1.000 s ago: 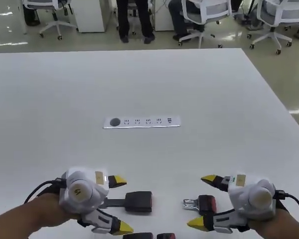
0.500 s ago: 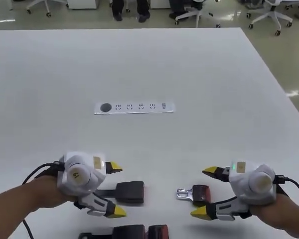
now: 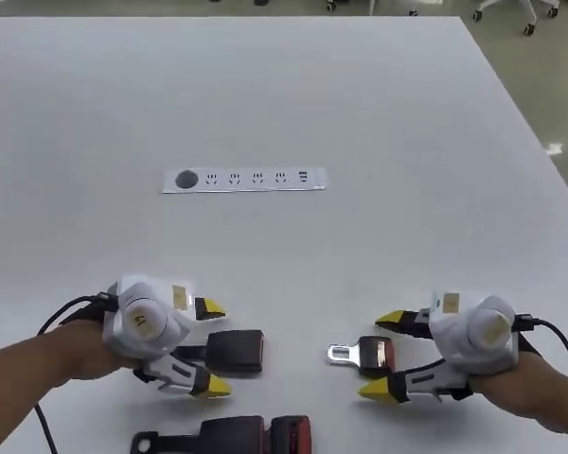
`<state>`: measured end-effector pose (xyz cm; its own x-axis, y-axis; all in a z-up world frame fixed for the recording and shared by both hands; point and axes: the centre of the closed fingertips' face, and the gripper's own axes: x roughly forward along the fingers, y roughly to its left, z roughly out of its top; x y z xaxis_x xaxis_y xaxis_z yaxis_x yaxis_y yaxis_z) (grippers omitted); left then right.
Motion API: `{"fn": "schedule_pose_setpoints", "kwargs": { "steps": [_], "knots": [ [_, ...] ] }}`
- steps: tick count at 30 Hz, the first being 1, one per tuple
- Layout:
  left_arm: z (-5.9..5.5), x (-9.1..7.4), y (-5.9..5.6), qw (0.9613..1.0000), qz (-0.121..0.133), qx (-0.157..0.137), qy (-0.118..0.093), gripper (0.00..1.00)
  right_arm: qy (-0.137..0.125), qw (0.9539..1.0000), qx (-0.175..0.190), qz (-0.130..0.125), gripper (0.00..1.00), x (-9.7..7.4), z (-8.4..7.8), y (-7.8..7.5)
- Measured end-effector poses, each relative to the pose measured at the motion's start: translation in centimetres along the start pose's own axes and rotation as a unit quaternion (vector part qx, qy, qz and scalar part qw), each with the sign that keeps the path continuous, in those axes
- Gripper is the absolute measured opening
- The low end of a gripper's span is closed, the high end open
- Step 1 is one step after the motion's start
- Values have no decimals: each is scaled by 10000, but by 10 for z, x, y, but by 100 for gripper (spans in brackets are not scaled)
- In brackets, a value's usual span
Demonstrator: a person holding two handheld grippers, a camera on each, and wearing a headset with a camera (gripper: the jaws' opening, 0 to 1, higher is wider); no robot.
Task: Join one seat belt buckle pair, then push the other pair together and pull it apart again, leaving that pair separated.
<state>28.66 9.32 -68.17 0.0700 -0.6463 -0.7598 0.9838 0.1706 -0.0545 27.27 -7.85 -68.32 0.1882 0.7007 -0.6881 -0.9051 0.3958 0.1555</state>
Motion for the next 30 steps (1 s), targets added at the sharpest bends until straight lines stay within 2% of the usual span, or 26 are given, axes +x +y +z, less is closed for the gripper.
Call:
{"fn": "schedule_pose_setpoints", "kwargs": {
  "steps": [5, 6, 7, 12, 17, 20, 22, 30],
  "knots": [
    [-9, 4, -1, 10000, -41, -43, 79, 59, 49, 9999, -126, 21, 55, -2, -3, 0],
    [-5, 6, 0, 9997, -66, 204, -81, 59, 43, 9999, -118, 23, 54, -3, -3, 0],
    [-10, 4, 1, 10000, -31, 34, 25, 59, 37, 9999, -103, 32, 53, -2, -3, -1],
    [-7, 6, 5, 9999, 86, 52, -25, 52, 4, 9999, -63, 125, 47, -2, -2, -2],
    [-4, 8, 1, 9998, 53, 148, -135, 47, 49, 9997, -197, 126, 42, -1, -1, -3],
    [-3, 8, 0, 9997, 40, 169, -176, 45, 138, 9990, -401, 133, 38, -1, 0, -3],
    [-1, 7, 2, 9995, 56, 181, -259, 37, 193, 9985, -486, 138, 35, -1, -1, -5],
    [1, 4, -1, 9989, -28, 388, -255, 35, 386, 9957, -760, 357, 34, -2, 3, -2]
  ]
}}
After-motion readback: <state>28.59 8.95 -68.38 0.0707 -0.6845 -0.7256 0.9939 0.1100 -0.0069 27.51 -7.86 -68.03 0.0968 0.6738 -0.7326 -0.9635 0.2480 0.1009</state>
